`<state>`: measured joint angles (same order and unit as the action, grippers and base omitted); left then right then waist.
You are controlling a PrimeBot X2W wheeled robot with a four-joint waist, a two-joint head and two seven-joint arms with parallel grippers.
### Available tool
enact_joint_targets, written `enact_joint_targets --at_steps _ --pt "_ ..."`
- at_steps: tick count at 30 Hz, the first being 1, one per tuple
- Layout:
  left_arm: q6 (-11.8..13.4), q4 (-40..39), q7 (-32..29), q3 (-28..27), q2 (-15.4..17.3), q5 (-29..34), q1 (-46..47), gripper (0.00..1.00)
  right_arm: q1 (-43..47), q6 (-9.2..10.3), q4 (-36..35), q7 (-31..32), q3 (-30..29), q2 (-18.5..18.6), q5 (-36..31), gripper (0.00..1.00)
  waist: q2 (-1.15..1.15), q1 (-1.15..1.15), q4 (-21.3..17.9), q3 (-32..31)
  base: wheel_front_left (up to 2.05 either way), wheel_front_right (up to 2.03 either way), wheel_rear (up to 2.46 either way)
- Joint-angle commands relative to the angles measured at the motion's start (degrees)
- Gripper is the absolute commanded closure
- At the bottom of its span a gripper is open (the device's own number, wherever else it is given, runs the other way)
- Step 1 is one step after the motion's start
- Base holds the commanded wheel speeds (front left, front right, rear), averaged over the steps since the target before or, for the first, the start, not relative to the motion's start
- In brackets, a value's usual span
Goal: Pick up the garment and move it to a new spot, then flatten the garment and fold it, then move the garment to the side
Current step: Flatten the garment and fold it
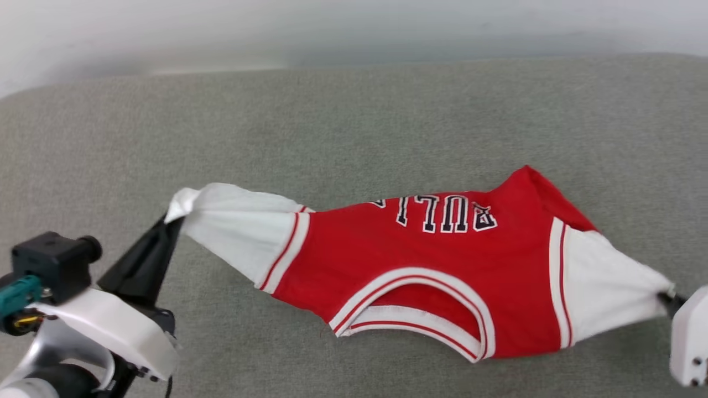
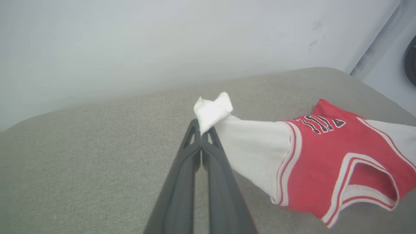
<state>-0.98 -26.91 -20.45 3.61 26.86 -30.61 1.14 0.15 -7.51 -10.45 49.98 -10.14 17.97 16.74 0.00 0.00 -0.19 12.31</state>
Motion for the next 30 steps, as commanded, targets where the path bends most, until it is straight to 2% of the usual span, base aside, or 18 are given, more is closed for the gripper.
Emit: enact_joint_targets --at_steps 1,8,14,27,30 --pt "0.3 -0.5 0.6 -1.1 0.6 -0.3 0.1 1.0 -1.9 0.04 -2.9 1.5 -0.5 0.9 2.0 1.0 0.0 0.0 -1.3 -1.8 0.0 0.0 0.0" --pt "1.3 -2.9 1.0 -6.0 2.6 -1.4 2.8 1.0 -9.6 0.03 -11.9 7.6 -2.2 2.3 9.7 1.0 0.0 0.0 -2.6 -4.4 0.0 0.0 0.0" --pt "2.0 -4.4 0.8 -10.0 4.5 -2.6 7.3 1.0 -18.4 0.03 -13.3 9.5 -3.0 1.4 13.6 1.0 0.0 0.0 -2.9 -5.6 0.0 0.0 0.0" --pt "4.2 -6.4 0.0 -16.3 6.8 -7.2 20.0 1.0 -35.4 0.03 -9.7 2.4 -2.7 -0.5 14.0 1.0 0.0 0.0 -2.4 -5.0 0.0 0.0 0.0" --pt "4.0 -4.7 0.2 -17.4 8.8 -6.9 23.7 1.0 -39.7 0.03 -8.5 0.0 -2.3 -0.5 13.7 1.0 0.0 0.0 -2.3 -3.1 0.0 0.0 0.0"
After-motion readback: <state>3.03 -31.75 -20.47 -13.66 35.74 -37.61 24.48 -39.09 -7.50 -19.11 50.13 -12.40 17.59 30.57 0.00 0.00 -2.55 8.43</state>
